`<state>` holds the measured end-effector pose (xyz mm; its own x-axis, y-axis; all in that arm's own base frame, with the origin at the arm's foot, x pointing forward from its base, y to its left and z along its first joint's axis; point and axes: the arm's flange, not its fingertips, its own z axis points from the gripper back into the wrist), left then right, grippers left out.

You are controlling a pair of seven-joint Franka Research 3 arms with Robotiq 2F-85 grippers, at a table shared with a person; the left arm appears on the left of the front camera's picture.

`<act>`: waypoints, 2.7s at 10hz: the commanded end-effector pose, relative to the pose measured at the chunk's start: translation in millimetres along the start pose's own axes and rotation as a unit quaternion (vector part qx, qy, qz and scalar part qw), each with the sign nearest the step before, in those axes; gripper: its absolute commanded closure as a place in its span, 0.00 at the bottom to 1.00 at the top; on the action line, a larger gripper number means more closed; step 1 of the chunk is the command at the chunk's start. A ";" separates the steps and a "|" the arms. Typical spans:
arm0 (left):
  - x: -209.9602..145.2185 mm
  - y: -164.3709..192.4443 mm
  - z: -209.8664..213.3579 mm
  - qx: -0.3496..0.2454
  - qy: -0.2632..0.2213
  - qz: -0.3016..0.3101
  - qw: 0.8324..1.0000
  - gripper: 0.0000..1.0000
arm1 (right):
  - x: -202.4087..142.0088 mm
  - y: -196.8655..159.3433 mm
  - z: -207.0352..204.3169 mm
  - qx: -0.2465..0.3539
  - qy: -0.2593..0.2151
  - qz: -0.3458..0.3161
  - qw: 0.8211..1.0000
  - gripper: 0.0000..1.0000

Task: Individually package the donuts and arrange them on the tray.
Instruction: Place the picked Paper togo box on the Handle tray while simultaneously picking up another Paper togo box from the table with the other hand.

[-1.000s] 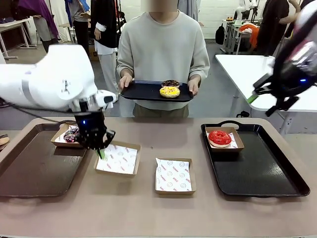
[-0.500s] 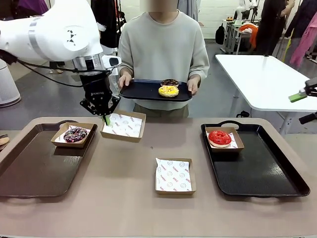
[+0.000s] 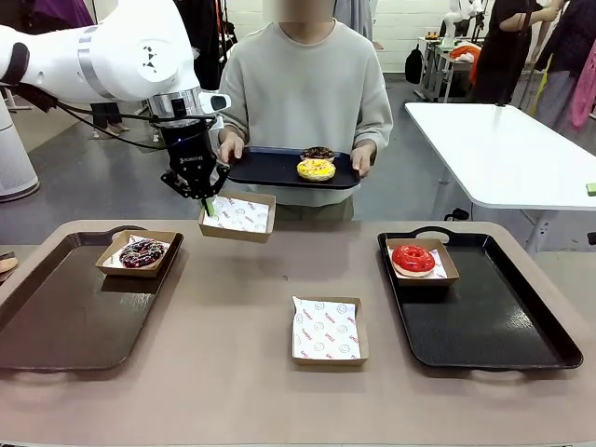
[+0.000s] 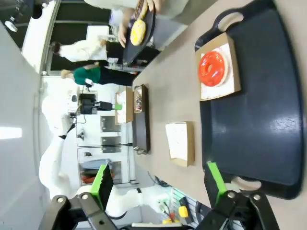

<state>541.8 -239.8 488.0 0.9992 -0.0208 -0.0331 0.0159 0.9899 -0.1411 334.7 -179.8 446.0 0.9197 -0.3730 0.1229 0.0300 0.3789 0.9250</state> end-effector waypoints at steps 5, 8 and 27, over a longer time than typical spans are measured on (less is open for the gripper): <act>4.8 0.1 1.2 -0.002 0.000 0.001 1.000 1.00 | 62.5 -70.7 -12.9 0.098 0.050 -0.047 0.993 0.00; 4.8 0.1 1.2 -0.002 0.000 0.001 1.000 1.00 | 38.8 -54.7 -18.9 0.070 0.047 -0.046 0.995 0.00; 4.8 0.1 1.2 -0.002 0.000 0.001 1.000 1.00 | 38.8 -54.7 -18.9 0.070 0.047 -0.046 0.995 0.00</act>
<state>550.3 -241.5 488.0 0.9992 -0.0194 -0.0337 0.0143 0.9892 -0.1459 379.9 -202.1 393.9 0.9503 -0.3111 0.0106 0.0576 0.2093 0.9762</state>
